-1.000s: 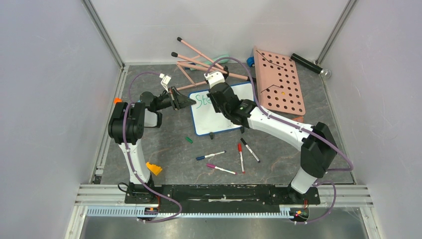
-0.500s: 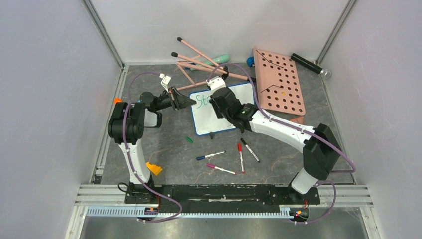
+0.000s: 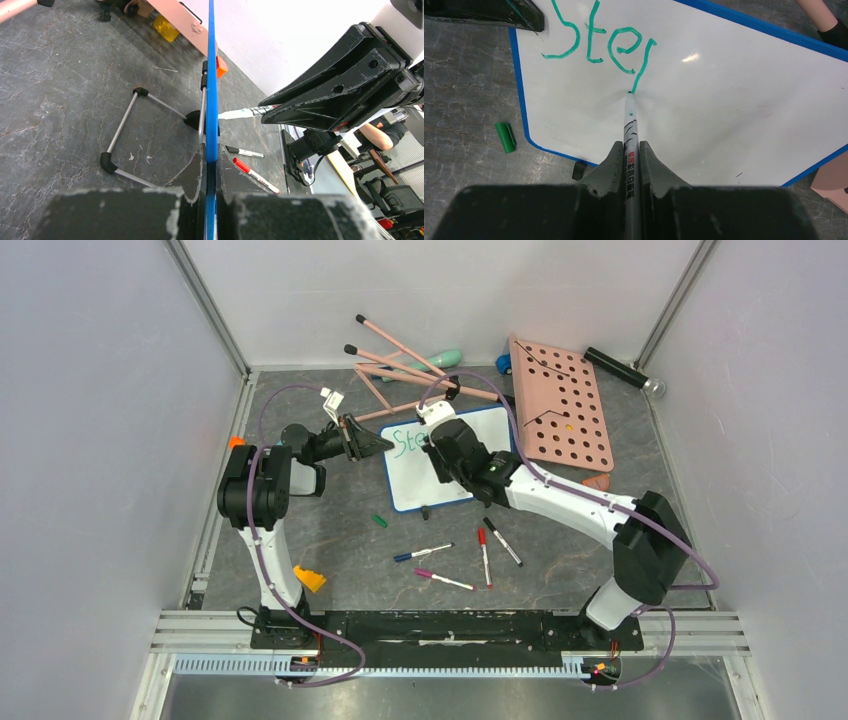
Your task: Write a sentence on the whiteboard
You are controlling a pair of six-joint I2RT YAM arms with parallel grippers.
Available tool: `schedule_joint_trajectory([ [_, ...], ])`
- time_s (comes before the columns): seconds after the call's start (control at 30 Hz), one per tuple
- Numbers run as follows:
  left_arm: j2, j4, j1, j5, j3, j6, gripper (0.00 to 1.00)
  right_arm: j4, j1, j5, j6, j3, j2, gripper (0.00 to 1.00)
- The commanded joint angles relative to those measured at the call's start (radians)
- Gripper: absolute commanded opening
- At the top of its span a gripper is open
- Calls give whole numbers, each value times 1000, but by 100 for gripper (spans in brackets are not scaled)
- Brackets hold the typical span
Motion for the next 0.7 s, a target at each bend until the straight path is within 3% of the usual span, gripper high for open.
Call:
schedule_joint_trajectory([
  [0.0,-57,67,-2,26,-5,30,2,19,-4,-8,-9,54,-55,0],
  [0.67,-56,67,-2,25,-3,29,2,21,-28,32,-33,160,15,0],
])
